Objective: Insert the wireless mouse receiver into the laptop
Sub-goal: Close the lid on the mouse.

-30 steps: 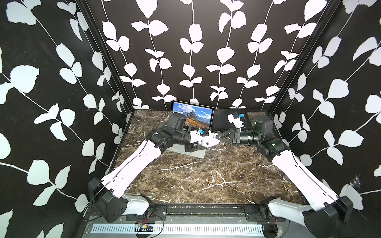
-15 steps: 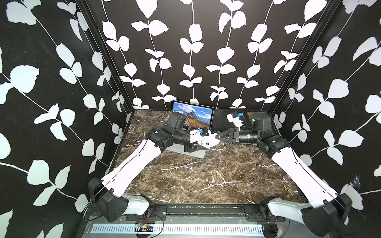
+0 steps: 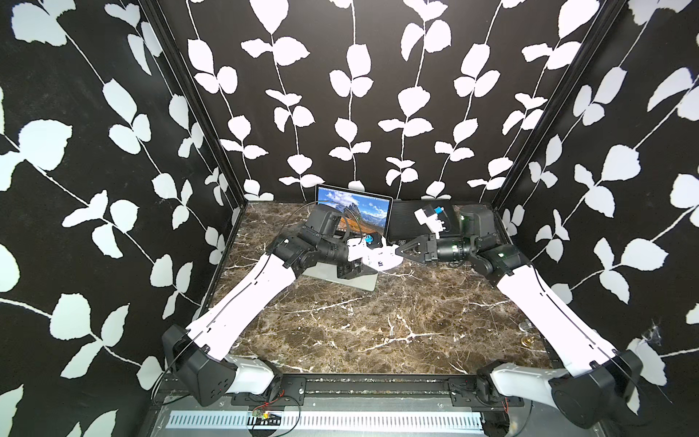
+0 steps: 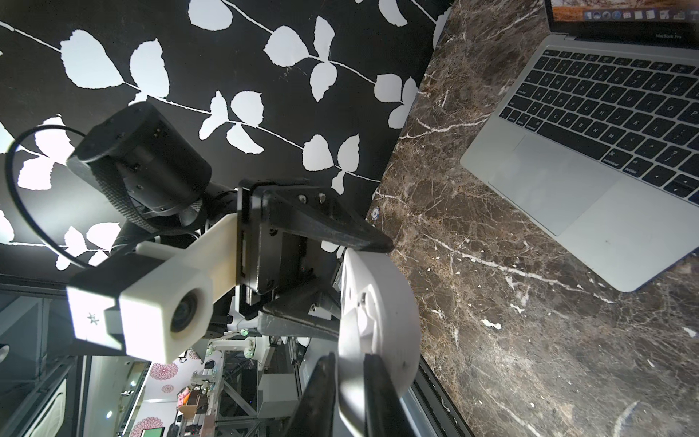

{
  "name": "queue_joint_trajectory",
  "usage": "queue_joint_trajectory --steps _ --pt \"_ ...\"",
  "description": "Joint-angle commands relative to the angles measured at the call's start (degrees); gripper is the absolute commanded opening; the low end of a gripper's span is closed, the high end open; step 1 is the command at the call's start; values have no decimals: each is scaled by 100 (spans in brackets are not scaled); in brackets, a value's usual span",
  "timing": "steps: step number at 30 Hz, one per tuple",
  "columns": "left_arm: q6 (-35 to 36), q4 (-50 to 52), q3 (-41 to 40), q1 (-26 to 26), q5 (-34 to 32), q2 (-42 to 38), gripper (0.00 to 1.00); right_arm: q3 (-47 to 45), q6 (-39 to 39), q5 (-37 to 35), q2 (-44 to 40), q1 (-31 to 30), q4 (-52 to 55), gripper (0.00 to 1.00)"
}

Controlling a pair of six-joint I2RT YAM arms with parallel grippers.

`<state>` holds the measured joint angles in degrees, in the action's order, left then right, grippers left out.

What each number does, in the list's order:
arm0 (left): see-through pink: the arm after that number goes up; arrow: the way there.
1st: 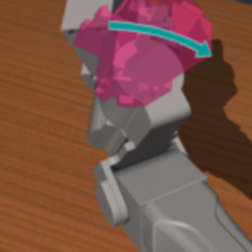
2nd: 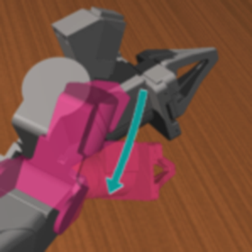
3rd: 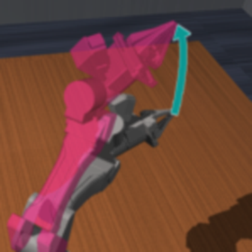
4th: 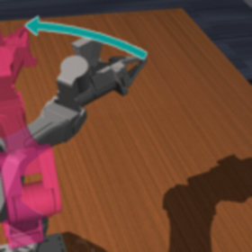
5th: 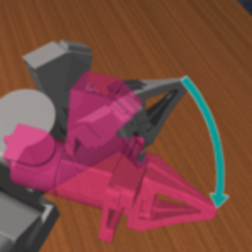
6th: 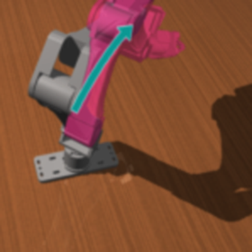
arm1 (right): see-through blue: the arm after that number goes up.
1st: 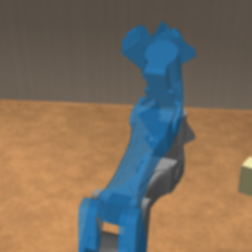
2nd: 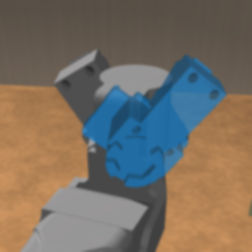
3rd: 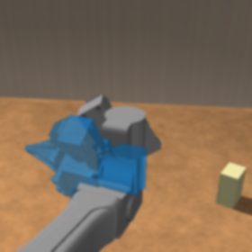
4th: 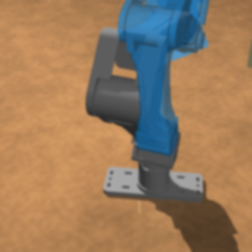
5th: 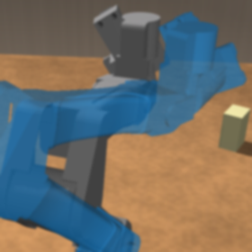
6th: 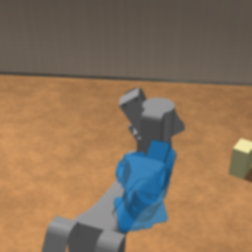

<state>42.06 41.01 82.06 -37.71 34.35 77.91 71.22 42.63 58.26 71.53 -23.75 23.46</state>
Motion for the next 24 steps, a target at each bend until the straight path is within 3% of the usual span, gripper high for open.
queue_joint_trajectory --steps 1,9,24 --pt "57 -257 232 -14 308 -57 53 145 -240 -227 77 -79 320 20" --pt "-11 -276 187 -13 333 -35 53 352 -426 -374 107 -141 604 31" --pt "-82 -200 214 -15 425 -13 52 839 -824 -864 158 -139 1344 34"
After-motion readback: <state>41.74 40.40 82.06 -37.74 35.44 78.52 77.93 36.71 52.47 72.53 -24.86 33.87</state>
